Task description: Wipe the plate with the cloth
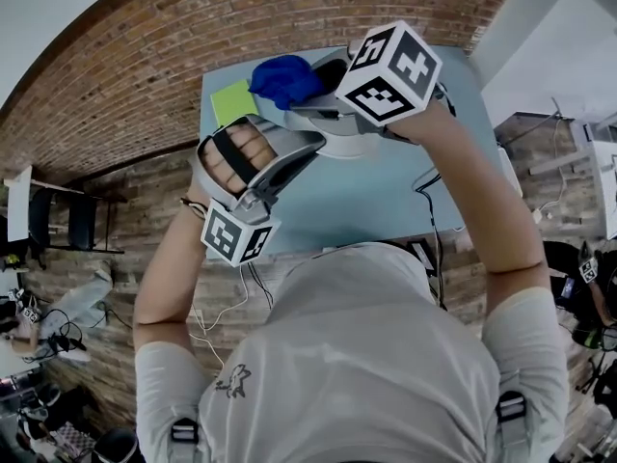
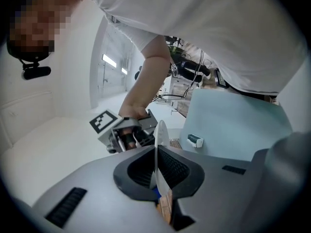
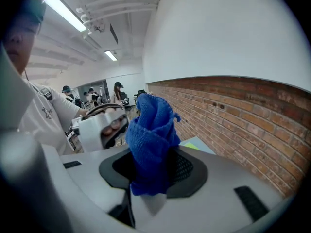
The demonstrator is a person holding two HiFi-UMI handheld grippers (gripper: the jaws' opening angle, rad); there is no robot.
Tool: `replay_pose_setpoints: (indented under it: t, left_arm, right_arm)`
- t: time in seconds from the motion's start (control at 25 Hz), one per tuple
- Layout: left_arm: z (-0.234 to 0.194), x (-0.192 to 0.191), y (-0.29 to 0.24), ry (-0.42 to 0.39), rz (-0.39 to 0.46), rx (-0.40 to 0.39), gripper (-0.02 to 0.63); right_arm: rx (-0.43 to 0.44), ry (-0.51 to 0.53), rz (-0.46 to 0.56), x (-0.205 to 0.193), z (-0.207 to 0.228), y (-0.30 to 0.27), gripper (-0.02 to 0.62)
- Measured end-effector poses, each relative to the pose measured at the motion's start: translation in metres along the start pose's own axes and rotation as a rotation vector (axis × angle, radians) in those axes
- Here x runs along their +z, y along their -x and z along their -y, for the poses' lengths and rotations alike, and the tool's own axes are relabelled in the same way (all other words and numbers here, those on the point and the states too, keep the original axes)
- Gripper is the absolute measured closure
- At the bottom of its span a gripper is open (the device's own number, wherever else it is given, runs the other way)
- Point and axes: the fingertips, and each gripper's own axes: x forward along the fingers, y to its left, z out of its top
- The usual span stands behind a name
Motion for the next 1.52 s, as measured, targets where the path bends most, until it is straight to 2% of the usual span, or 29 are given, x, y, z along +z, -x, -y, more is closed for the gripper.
replay_pose_setpoints:
  t: [0.16,0.36,0.6,0.8,0.96,1.16,1.36,1.52]
  left_arm:
    - [0.007,-0.023,0.009,0.042,-0.056,0.015,0.589]
    - [0.009,-0.047,0.018,0.094,-0.115,0.030,0.589]
    - [0.014,-0.053,0.025,0.155,-0.129,0.044,0.589]
    - [0.002,-0.020,0.023,0.130,-0.057,0.054,0.584]
    - [0.003,0.001,0.014,0.089,-0.007,0.032,0.586]
    - [0.003,0.006,0.006,0.061,0.005,0.024,0.588]
    - [0.005,0.002,0.002,0.057,-0.008,0.018,0.588]
    - [0.007,-0.020,0.005,0.085,-0.060,0.035,0.588]
  right_arm:
    - [0.039,-0.004,0.034,0.001,-0.025,0.008,0.446]
    - [0.085,-0.085,0.085,-0.018,-0.033,0.022,0.446]
    - [-0.005,-0.204,0.039,-0.066,0.014,0.030,0.446]
    - [-0.044,-0.278,0.003,-0.088,0.052,0.024,0.446]
    - [-0.012,-0.259,-0.004,-0.069,0.052,0.015,0.447]
    - [0.054,-0.204,0.008,-0.035,0.033,0.002,0.448]
    - [0.166,-0.188,0.064,-0.009,-0.006,0.001,0.448]
    - [0.202,-0.163,0.086,-0.001,-0.027,0.008,0.448]
